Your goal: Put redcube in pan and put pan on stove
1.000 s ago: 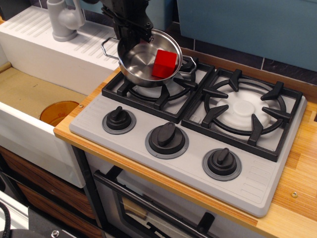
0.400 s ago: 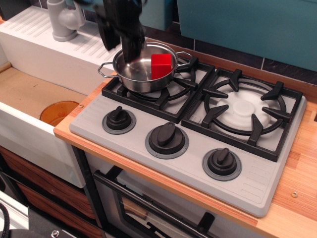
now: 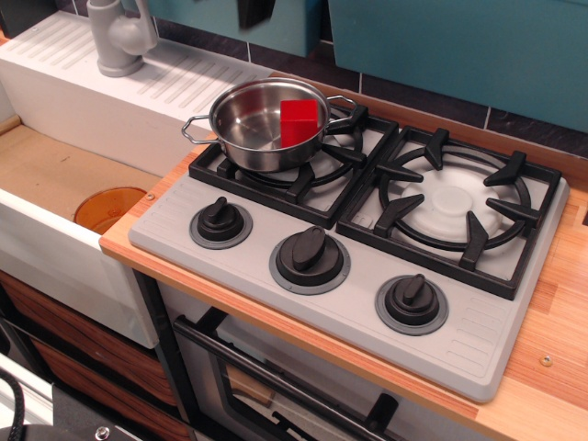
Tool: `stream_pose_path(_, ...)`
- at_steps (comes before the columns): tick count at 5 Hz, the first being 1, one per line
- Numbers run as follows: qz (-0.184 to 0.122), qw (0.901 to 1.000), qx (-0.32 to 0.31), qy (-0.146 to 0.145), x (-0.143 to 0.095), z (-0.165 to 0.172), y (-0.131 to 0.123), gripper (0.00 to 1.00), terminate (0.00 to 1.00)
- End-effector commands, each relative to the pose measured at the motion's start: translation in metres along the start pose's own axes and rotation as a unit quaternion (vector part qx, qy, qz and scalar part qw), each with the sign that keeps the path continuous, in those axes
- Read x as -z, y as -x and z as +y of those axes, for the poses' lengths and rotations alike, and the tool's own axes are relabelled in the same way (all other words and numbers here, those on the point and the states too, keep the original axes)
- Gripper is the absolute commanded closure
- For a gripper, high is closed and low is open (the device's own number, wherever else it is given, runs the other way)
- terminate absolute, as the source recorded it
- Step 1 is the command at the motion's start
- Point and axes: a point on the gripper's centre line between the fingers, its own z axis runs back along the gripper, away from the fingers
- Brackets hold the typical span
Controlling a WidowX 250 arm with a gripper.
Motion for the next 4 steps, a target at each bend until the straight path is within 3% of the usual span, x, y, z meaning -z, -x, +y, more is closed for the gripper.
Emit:
stream_pose_path(1, -0.028, 0.9991, -0.015, 0.028, -0.016, -0.019, -0.014, 0.00, 0.00)
stream_pose_path(4, -0.020, 0.9987, -0.035, 0.031, -0.014, -0.058, -0.002, 0.00, 0.00)
